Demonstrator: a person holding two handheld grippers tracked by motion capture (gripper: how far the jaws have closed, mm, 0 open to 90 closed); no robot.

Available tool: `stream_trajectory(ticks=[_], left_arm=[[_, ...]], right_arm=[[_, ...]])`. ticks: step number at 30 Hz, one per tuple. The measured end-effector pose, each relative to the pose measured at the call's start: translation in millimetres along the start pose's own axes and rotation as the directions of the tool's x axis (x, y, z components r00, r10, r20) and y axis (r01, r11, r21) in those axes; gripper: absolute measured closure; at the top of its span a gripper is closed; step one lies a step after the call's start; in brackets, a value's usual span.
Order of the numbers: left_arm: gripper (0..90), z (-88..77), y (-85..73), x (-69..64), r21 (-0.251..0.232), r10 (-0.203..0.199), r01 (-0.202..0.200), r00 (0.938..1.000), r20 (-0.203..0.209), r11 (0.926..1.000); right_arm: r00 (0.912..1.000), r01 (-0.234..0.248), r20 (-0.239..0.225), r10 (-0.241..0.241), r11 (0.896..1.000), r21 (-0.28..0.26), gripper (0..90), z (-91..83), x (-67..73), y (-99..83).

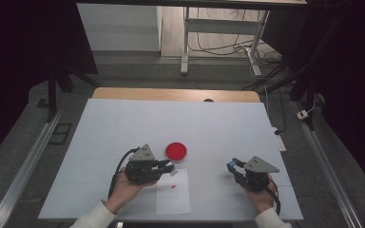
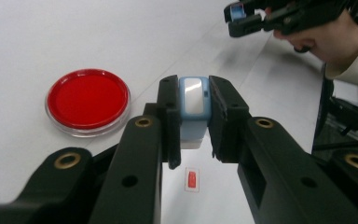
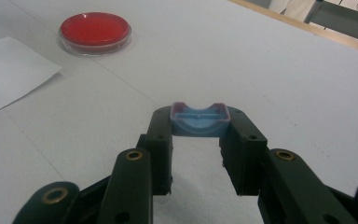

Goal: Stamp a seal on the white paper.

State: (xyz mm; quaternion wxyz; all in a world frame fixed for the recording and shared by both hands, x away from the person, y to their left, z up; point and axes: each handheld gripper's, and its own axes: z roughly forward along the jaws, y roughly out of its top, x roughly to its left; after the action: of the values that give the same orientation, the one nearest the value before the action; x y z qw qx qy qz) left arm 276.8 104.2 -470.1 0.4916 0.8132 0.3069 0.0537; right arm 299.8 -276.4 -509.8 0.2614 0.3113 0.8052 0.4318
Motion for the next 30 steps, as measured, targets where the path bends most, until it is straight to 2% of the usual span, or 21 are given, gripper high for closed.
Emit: stream_trajectory(ticks=[13,30], left_arm=[[74.9,-12.0,14.8,7.2,-0.060,-0.028,0.028,0.9996,-0.001,0.9978],[74.9,-11.8,14.7,7.6,-0.051,-0.022,0.022,0.9997,-0.002,0.9985]], right_arm=[[0.9999,0.012,0.000,-0.012,1.000,0.002,64.5,0.6,1.8,1.0],[0.9998,0.017,-0.004,-0.017,1.000,0.000,64.4,1.3,2.7,1.7]])
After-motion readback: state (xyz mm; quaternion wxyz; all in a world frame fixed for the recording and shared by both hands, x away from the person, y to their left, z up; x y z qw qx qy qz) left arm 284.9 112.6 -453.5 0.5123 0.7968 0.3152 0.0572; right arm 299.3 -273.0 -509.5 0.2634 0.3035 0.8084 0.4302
